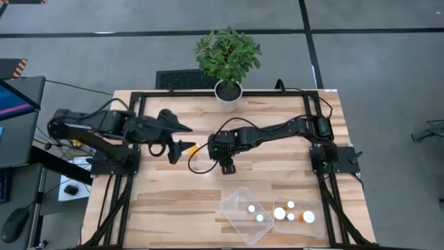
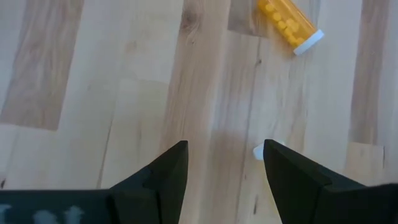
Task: Pick and place medicine bottles into bin by pill shape (circle, oval)
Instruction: Put the yellow pill bottle into the left transparent bin
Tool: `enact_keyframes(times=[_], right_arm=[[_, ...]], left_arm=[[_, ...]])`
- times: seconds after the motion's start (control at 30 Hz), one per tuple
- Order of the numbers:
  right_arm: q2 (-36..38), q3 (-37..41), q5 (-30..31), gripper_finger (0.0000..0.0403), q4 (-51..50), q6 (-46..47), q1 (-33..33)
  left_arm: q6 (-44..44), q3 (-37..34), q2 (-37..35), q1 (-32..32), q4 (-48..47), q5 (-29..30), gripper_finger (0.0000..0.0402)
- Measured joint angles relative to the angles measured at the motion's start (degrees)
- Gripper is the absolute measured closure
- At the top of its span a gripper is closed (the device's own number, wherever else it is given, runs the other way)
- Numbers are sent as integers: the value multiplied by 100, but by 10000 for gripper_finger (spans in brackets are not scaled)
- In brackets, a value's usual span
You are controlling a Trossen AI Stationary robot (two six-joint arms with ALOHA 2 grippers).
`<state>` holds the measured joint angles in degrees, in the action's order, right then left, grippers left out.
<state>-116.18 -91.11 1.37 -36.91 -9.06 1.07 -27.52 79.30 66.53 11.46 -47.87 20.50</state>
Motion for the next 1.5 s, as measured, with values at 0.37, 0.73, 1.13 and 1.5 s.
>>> enact_keyframes(times=[0.37, 0.73, 1.13, 1.5], right_arm=[[0, 0, -2, 187, 0, -22, 70], [-2, 0, -12, 187, -10, -41, 83], [-4, -324, -11, 187, -46, -44, 80], [-5, -428, -11, 187, -247, -44, 67]], left_arm=[[-995, -3177, -1419, 0, 2892, 136, 107], [-1595, -4210, -1378, -38, 4091, 105, 107], [-1295, -4203, -1208, -319, 4220, -87, 107], [-1481, -4107, -1670, -401, 4279, -1275, 107]])
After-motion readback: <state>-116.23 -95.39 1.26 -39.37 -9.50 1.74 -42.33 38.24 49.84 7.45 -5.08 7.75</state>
